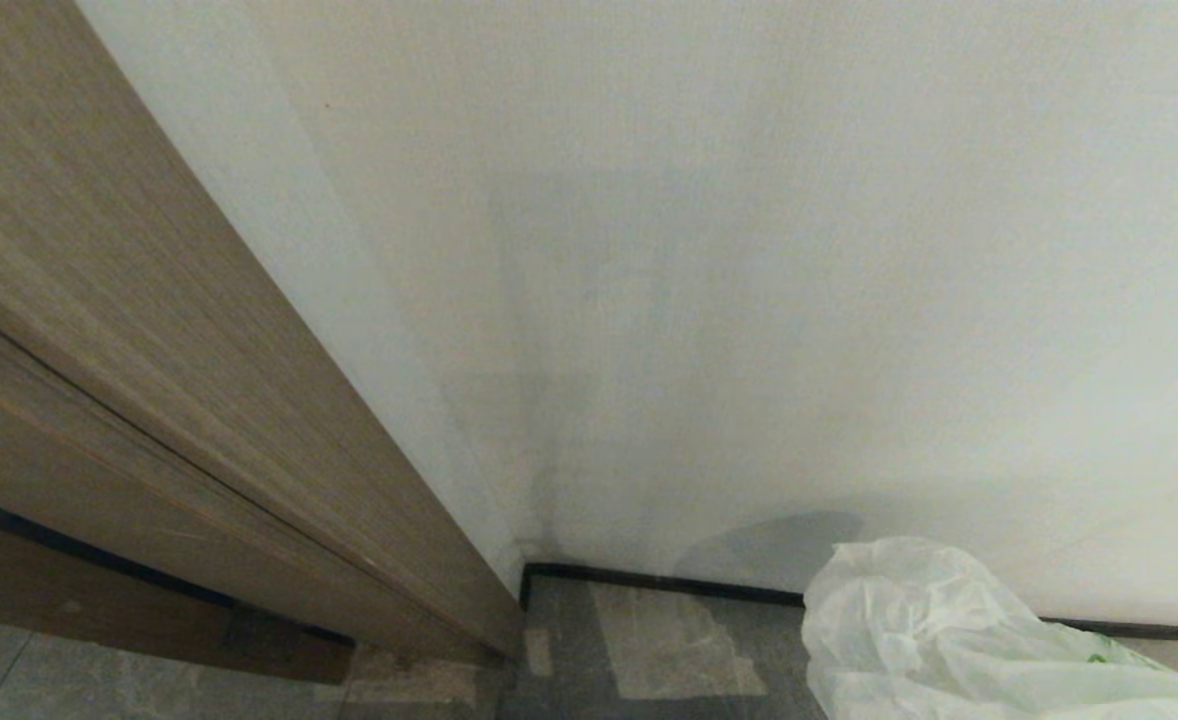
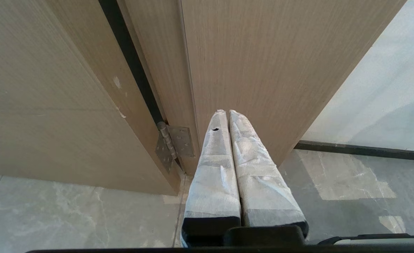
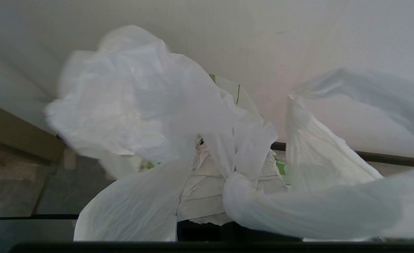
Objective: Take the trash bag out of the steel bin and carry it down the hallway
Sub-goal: Put the trash bag at the door
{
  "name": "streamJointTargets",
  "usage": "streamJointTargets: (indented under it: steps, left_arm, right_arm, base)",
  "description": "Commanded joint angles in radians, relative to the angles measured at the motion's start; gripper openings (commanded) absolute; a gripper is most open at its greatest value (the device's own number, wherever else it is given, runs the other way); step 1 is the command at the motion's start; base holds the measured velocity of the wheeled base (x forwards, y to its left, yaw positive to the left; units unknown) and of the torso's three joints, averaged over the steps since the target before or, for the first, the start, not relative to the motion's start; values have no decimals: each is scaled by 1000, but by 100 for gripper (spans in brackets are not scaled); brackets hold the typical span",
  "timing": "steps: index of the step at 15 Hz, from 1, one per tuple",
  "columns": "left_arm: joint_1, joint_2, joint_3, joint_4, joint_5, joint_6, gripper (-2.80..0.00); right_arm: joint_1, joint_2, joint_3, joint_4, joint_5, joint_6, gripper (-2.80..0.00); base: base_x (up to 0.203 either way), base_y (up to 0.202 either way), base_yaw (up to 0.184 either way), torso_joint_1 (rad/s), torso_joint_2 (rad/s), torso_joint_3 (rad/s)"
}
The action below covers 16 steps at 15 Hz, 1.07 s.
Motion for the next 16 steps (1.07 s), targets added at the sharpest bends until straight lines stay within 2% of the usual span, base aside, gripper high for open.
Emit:
streamJointTargets:
  steps: [1, 3, 5, 7, 8, 11, 16]
  left_arm:
    - [0, -2, 2, 0, -1, 1, -280]
    - [0, -2, 2, 0, -1, 1, -280]
    - [0, -2, 1, 0, 0, 1, -280]
    - [0, -2, 2, 0, 1, 1, -280]
    - [0, -2, 2, 0, 1, 1, -280]
    - [0, -2, 2, 0, 0, 1, -280]
    - [0, -2, 1, 0, 1, 1, -280]
  right_arm:
    - [0, -1, 1, 0, 2, -1, -280]
    - [0, 3, -52, 11, 4, -10, -280]
    - [0, 19, -164, 115, 8, -22, -280]
    - [0, 36, -307, 404, 6, -49, -280]
    - [0, 62, -373, 498, 7, -60, -280]
    - [-1, 281, -490, 639, 2, -93, -280]
    - [-3, 621, -645, 834, 1, -198, -280]
  base:
    - [0, 0, 0, 0, 0, 0]
    - [0, 0, 0, 0, 0, 0]
    - [0, 0, 0, 0, 0, 0]
    - [0, 0, 0, 0, 0, 0]
    - [0, 0, 0, 0, 0, 0]
    - [0, 0, 0, 0, 0, 0]
    - [0, 0, 0, 0, 0, 0]
